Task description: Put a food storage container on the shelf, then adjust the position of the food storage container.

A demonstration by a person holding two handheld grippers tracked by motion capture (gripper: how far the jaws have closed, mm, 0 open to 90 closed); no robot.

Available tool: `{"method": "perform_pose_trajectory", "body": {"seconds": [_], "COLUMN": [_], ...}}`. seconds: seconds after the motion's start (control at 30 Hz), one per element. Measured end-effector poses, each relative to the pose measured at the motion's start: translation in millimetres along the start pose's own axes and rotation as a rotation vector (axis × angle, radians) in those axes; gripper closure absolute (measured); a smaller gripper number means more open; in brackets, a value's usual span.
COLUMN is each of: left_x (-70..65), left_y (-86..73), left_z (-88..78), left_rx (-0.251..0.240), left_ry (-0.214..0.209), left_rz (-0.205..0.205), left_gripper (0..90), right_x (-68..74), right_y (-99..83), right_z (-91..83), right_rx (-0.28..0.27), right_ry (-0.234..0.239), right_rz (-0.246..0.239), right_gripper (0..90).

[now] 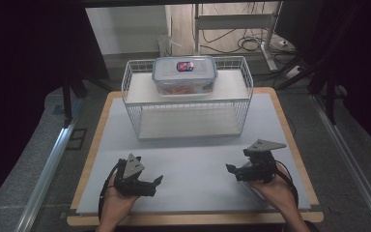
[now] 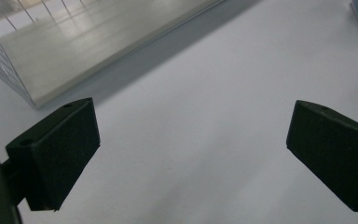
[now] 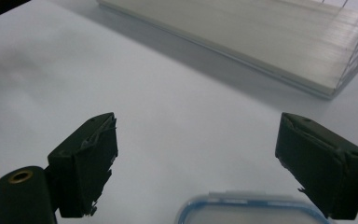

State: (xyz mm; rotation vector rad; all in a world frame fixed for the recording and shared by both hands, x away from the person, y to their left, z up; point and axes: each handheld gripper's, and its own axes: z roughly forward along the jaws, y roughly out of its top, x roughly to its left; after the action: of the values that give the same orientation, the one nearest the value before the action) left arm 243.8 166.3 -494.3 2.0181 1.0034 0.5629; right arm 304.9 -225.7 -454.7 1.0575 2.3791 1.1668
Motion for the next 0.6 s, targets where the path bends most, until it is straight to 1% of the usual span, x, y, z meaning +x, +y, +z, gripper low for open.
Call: {"method": "perform_pose_trajectory", "body": {"seconds": [0.13, 0.23, 0.3, 0.33, 0.37, 0.4, 0.47, 0.5, 0.53, 0.57, 0.6], "left_x": [0.0, 0.0, 0.2, 0.2, 0.3, 0.6, 1.3, 1.7, 2.0, 2.1, 2.1], "left_y": [-5.5, -6.3, -6.5, -6.8, -6.9, -7.1, -7.4, -7.4, -7.4, -7.4, -7.3], "left_z": [-0.2, 0.1, 0.0, -0.1, -0.3, -0.6, -0.7, -1.0, -1.3, -1.7, -2.0], "left_rx": [0.001, -0.001, -0.005, -0.007, -0.006, -0.002, -0.008, -0.009, -0.011, -0.011, -0.011], "left_ry": [-0.001, 0.0, -0.007, -0.008, -0.008, -0.006, -0.007, -0.01, -0.01, -0.011, -0.011], "left_rz": [-0.012, -0.012, -0.013, -0.013, -0.012, -0.008, -0.016, -0.02, -0.022, -0.023, -0.022], "left_gripper": [2.6, 2.6, 2.7, 2.7, 2.7, 2.8, 2.8, 2.9, 2.9, 3.0, 3.0], "right_x": [-0.4, -2.0, -3.1, -3.6, -4.5, -5.5, -9.6, -12.5, -15.5, -18.2, -21.2], "right_y": [-9.9, -16.2, -20.0, -21.5, -23.5, -24.7, -27.6, -28.9, -29.8, -30.9, -32.3], "right_z": [-3.4, -7.0, -10.9, -13.2, -16.7, -19.2, -25.7, -28.9, -31.5, -33.8, -36.1], "right_rx": [0.002, 0.001, 0.0, 0.002, 0.0, 0.001, -0.001, 0.001, 0.007, 0.014, 0.023], "right_ry": [-0.004, -0.009, -0.018, -0.028, -0.045, -0.051, -0.07, -0.066, -0.073, -0.095, -0.118], "right_rz": [0.021, 0.036, 0.033, 0.031, 0.031, 0.031, 0.046, 0.056, 0.058, 0.053, 0.043], "right_gripper": [12.6, 16.0, 20.0, 23.4, 29.2, 34.5, 47.4, 56.1, 61.2, 70.1, 76.9]}}
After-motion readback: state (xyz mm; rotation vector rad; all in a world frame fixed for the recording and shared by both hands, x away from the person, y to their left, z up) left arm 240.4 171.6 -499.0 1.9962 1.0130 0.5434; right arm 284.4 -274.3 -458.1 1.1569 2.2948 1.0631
